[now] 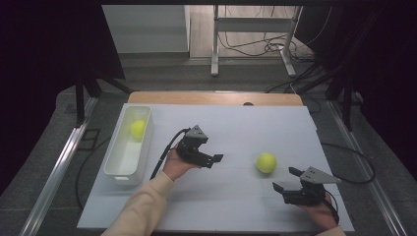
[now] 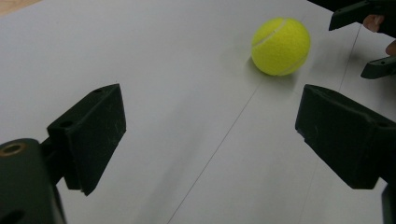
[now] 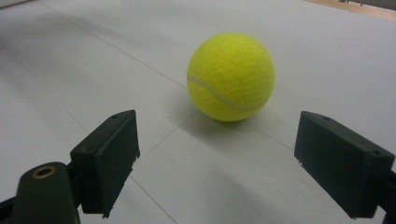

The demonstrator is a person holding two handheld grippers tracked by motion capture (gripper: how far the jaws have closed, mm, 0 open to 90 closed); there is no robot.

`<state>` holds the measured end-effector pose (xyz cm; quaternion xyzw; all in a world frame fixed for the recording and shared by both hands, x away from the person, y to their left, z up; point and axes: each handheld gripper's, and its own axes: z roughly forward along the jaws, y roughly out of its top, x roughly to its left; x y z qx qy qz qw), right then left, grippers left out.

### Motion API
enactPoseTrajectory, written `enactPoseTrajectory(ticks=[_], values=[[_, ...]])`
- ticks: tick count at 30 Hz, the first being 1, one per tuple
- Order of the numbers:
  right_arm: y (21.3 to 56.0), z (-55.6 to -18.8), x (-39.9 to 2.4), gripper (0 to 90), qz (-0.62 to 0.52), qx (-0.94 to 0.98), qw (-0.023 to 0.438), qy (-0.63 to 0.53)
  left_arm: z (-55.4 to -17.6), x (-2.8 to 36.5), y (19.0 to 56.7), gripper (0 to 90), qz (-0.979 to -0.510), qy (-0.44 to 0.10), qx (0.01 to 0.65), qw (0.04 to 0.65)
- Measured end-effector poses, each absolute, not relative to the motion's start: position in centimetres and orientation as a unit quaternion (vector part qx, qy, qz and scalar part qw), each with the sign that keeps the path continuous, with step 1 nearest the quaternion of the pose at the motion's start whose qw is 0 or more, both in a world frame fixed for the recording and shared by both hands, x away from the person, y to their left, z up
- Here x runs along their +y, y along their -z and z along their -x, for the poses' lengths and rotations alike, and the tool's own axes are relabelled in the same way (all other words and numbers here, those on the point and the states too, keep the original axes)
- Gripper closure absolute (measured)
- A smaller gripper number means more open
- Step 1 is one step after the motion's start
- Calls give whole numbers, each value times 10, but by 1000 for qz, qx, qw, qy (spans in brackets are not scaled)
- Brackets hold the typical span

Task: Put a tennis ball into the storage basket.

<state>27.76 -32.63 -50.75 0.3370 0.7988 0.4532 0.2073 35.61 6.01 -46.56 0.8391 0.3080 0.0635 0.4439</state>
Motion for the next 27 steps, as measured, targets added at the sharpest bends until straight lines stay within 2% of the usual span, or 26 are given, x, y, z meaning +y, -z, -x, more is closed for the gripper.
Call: enactPoseTrajectory(ticks=[27], values=[[508,-278,-327,145,-338,799,208,-452,-360,34,473,93,-847,-48,298,438]])
